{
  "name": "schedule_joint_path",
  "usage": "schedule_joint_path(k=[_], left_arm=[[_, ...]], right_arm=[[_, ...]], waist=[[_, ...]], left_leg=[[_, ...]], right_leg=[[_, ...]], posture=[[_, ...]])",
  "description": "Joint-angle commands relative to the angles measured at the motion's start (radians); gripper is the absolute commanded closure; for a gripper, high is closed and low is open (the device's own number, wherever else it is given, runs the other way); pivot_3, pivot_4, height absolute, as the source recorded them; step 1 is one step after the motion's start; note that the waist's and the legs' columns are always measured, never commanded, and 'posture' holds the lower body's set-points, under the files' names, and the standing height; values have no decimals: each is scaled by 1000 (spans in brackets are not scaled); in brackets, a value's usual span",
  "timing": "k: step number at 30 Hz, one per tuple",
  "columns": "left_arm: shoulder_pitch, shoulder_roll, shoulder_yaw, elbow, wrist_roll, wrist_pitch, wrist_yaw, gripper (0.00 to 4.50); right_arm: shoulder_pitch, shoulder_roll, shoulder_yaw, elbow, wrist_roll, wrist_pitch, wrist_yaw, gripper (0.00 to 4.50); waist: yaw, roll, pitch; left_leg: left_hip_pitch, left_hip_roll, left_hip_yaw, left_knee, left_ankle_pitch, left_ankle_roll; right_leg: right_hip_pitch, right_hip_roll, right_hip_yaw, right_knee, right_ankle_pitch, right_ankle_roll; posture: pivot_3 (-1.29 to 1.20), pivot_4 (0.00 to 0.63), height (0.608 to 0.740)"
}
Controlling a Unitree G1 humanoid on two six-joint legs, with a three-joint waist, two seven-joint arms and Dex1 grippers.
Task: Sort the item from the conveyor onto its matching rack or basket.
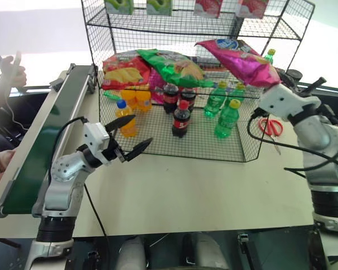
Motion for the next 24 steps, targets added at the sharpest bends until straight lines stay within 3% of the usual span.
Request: schedule_joint_path(k=[1,24], left_arm=[[9,-10,-13,-48,13,-20,24,0],[-5,-65,-41,-105,-1,4,117,0]], right_arm=[[-47,14,24,9,-7,70,-1,4410],[-163,61,160,51,-92,296,-72,4410]], waist=[[-2,0,0],[-3,1,0]], left_leg=[[0,0,0,0,0,0],[0,0,0,0,0,0]], right_leg=[[0,0,0,0,0,0],[-1,0,0,0,0,0]], posture=[[0,150,726],[0,150,726]])
